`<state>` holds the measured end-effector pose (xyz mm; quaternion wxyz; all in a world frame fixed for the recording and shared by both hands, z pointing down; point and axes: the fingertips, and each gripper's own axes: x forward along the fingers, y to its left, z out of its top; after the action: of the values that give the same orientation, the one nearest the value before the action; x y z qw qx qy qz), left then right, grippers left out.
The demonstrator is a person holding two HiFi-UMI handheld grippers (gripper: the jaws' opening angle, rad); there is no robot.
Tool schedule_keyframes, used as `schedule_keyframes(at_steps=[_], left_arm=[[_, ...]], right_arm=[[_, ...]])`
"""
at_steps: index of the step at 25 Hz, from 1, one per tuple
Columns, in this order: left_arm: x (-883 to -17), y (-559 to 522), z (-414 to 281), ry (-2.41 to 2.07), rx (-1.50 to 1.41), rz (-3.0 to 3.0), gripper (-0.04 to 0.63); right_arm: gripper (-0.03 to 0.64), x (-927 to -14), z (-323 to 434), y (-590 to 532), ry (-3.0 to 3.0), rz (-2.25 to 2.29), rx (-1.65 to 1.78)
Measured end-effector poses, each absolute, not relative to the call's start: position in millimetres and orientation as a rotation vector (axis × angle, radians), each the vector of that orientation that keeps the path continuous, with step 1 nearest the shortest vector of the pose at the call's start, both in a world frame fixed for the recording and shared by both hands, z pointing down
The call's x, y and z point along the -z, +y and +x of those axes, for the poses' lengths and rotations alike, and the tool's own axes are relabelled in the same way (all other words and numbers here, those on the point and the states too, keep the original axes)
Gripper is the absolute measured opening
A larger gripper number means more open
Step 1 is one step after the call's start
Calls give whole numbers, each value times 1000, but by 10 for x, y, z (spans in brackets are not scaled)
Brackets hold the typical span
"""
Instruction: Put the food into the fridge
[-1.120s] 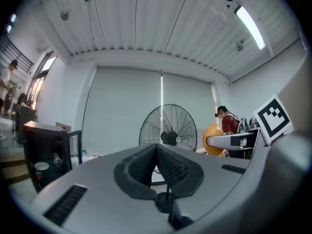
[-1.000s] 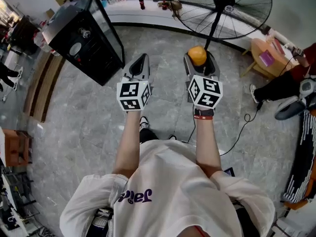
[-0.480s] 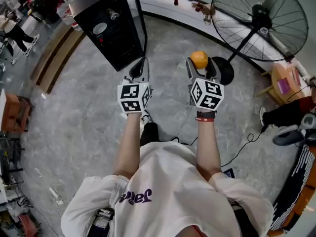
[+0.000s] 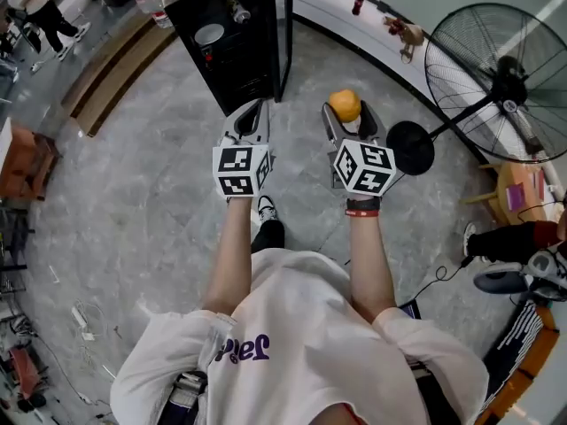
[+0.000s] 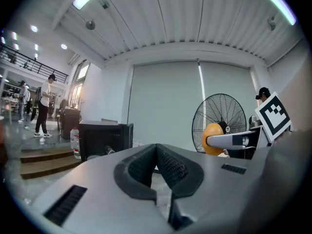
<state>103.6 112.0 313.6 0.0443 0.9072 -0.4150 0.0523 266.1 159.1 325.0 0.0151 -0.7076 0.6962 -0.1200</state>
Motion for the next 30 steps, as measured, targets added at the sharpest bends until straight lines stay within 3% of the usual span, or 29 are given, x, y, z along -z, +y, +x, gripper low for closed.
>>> schedule_keyframes(at_steps=[5, 30], left_arm=[[-3210, 604, 999, -1328, -139, 2707, 18], [-3390, -1485, -909, -1426, -97, 2662, 18]], right_arm=[[365, -3349, 2580, 998, 2253, -2161, 409], [365, -3546, 414, -1442, 2488, -1897, 481]])
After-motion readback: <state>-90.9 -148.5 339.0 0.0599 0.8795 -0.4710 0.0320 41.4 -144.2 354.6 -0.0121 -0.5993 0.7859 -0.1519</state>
